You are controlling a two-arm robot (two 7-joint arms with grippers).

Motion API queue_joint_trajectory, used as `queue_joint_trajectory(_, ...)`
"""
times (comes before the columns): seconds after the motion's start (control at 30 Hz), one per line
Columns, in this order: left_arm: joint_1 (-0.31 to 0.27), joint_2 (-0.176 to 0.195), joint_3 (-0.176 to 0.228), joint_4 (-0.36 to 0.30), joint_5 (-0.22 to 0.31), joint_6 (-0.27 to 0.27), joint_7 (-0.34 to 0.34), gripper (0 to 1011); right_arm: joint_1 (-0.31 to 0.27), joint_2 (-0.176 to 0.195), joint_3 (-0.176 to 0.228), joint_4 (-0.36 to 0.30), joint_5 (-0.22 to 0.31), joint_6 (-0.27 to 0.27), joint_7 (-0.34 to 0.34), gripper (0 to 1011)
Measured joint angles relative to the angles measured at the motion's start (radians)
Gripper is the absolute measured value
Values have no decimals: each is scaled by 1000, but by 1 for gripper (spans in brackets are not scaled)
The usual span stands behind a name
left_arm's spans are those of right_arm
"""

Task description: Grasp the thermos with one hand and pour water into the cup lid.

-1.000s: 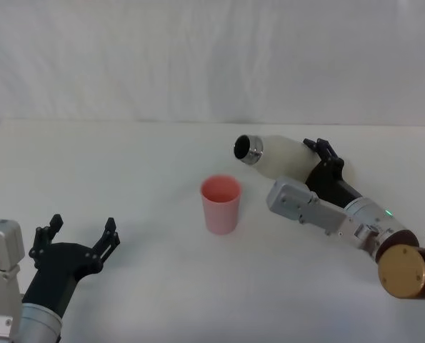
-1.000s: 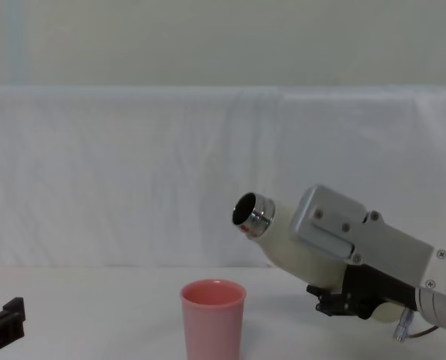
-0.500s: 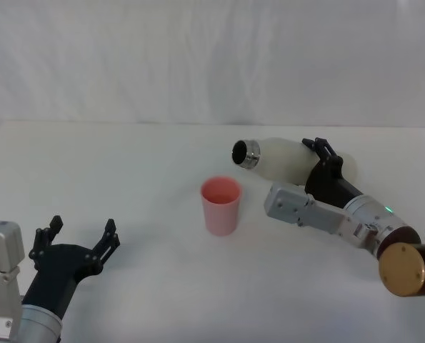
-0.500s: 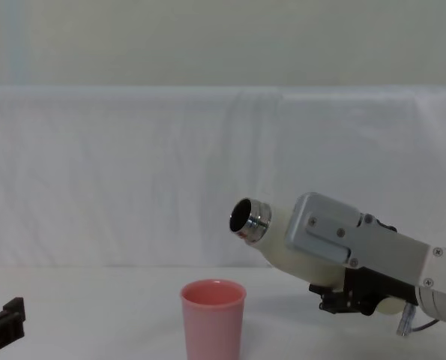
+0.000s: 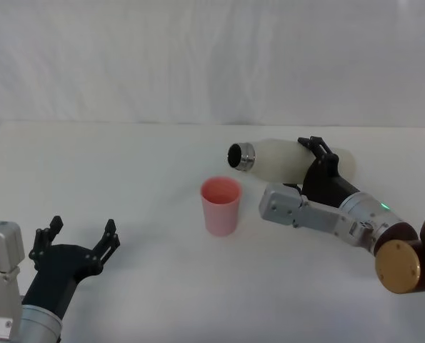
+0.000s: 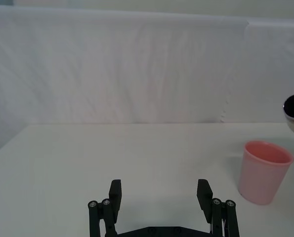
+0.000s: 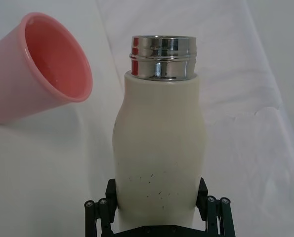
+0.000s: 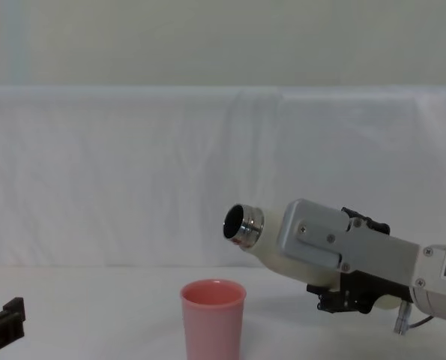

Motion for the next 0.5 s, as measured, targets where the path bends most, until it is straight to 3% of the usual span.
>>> queue_joint_trajectory(0.5, 0, 0, 0, 0, 0, 0, 0, 1001, 7, 14, -13, -5, -23, 8, 12, 951)
